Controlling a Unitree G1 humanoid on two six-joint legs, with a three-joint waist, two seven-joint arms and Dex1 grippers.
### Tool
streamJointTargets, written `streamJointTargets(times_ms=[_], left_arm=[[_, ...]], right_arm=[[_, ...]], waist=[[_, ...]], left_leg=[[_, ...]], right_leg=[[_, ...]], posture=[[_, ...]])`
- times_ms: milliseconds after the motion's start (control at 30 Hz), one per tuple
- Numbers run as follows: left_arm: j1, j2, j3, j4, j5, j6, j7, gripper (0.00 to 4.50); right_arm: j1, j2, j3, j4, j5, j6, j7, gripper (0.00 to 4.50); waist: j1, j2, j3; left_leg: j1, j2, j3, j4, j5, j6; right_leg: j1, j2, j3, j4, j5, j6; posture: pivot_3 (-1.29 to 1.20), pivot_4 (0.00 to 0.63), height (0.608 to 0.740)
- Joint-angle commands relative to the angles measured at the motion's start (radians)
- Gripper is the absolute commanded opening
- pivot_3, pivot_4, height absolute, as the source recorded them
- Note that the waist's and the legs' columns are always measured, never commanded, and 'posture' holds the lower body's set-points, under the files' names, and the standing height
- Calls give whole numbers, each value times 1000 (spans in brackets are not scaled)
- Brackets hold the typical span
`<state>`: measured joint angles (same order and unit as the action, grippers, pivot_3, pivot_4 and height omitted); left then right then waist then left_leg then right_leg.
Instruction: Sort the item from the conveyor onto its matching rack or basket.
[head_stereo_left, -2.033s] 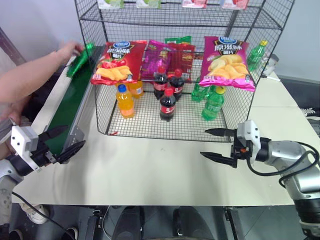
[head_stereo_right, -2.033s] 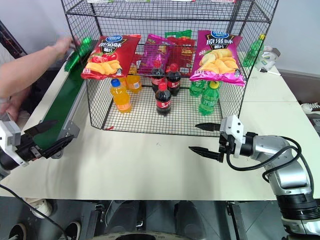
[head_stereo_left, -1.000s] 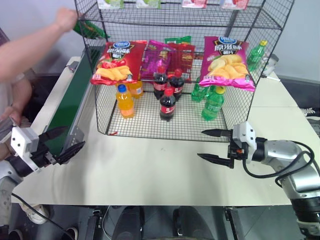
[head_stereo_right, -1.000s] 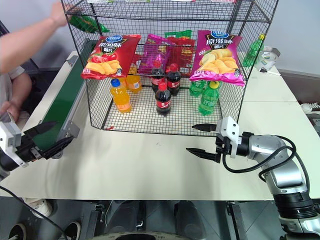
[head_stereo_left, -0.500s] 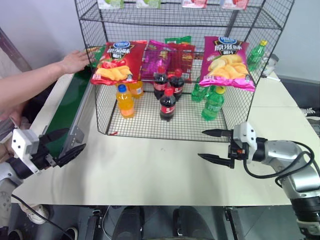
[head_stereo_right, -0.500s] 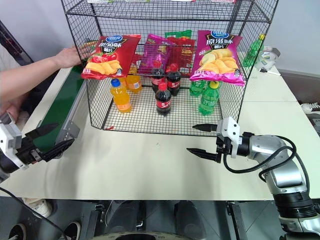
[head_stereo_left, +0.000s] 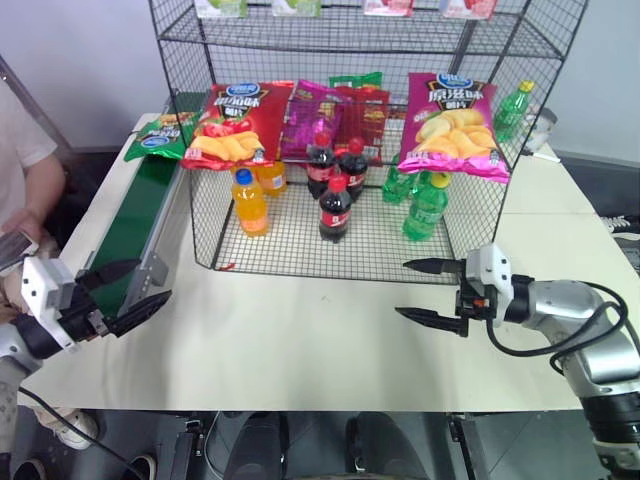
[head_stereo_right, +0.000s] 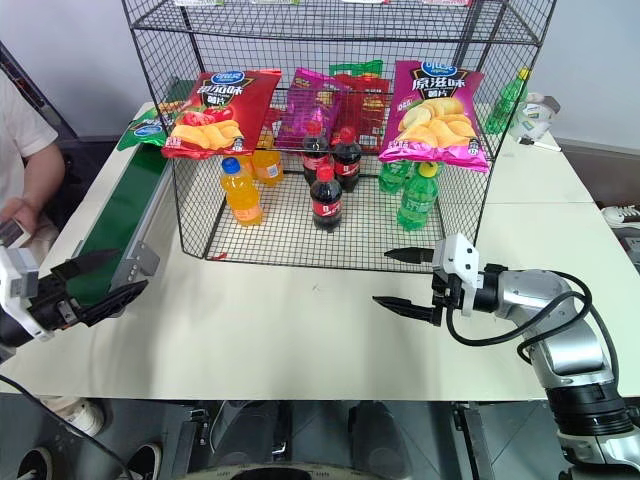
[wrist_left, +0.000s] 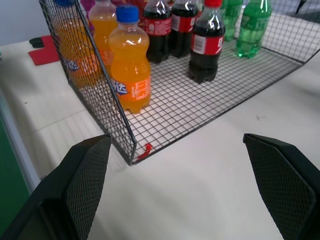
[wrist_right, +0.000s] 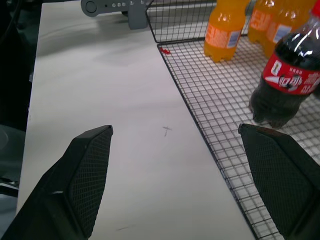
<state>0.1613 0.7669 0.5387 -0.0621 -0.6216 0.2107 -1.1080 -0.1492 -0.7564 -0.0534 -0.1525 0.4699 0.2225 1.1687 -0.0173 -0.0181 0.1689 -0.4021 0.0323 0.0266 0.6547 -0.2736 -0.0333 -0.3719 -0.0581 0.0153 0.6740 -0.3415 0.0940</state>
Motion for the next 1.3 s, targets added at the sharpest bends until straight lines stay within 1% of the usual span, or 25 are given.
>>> streamJointTargets(times_ms=[33,67,100,133,300,400,567,667,767,833,933,1033,1133,1300], left_arm=[[2,1,40,-24,-4,-23,15,4500],[1,-1,43,-23,1,-29,24,4500],[2,-1,45,-22,7,-35,30,4500],[4,-4,49,-21,10,-43,34,4500],[41,-17,54,-37,36,-86,56,4500],[60,-15,52,-37,76,-139,56,4500],[108,1,61,2,210,-287,78,4500],[147,2,74,3,244,-342,83,4500],[193,16,100,3,305,-455,83,4500],[196,23,127,43,394,-573,142,4500],[201,37,168,136,578,-775,276,4500],[214,55,174,203,688,-908,368,4500],[213,74,203,266,796,-993,495,4500],[233,98,193,340,928,-1057,658,4500]], right_arm=[[-24,13,-8,-51,81,66,15,4194],[-32,19,-15,-58,122,103,18,4358],[-40,27,-20,-67,152,122,23,4358],[-45,37,-14,-75,151,117,21,4358],[-47,74,53,-102,77,57,14,4358],[-55,99,70,-102,53,28,-1,4358],[-72,122,95,-67,24,-7,6,4358],[-88,141,114,-46,16,-22,8,4358],[-105,174,146,-19,-4,-44,12,4358],[-117,192,160,-9,-7,-47,14,4358],[-137,213,175,11,-19,-60,19,4358],[-148,220,179,27,-25,-68,25,4358],[-161,220,182,44,-27,-73,37,4358],[-154,202,198,33,-18,-44,75,4358]], waist=[[0,0,0],[1,0,0],[-2,0,0],[-2,0,0],[-1,-1,0],[-1,-1,0],[0,-1,-1],[-4,-1,-1],[-4,-1,-1],[-3,-1,-1],[0,-1,-1],[0,-1,-1],[-1,-1,-1],[-2,-2,-1]], left_leg=[[0,0,0,0,0,0],[0,0,0,0,0,0],[0,0,0,0,0,0],[0,0,0,0,0,0],[0,0,0,0,0,0],[0,0,0,0,0,0],[0,0,0,0,0,0],[0,0,0,0,0,0],[1,0,0,0,0,0],[1,0,0,0,0,0],[1,0,0,0,0,0],[1,0,1,0,0,0],[1,0,1,-1,0,0],[1,0,1,-1,0,0]], right_leg=[[0,0,0,0,0,0],[0,0,0,0,0,0],[0,0,0,0,0,0],[0,0,0,0,0,0],[0,0,0,1,0,0],[0,0,0,1,0,0],[0,0,0,1,0,0],[0,0,0,1,0,0],[0,0,0,1,0,0],[0,0,0,1,0,0],[0,-1,0,1,0,0],[0,-1,0,1,0,0],[0,-1,0,1,0,0],[0,-1,0,1,0,0]], posture=[[0,150,739],[0,150,739],[0,150,739],[0,150,739],[0,150,739],[0,150,739],[0,150,739],[0,150,739],[0,150,739],[0,150,739],[0,150,739],[0,150,739],[0,150,739],[0,150,739]])
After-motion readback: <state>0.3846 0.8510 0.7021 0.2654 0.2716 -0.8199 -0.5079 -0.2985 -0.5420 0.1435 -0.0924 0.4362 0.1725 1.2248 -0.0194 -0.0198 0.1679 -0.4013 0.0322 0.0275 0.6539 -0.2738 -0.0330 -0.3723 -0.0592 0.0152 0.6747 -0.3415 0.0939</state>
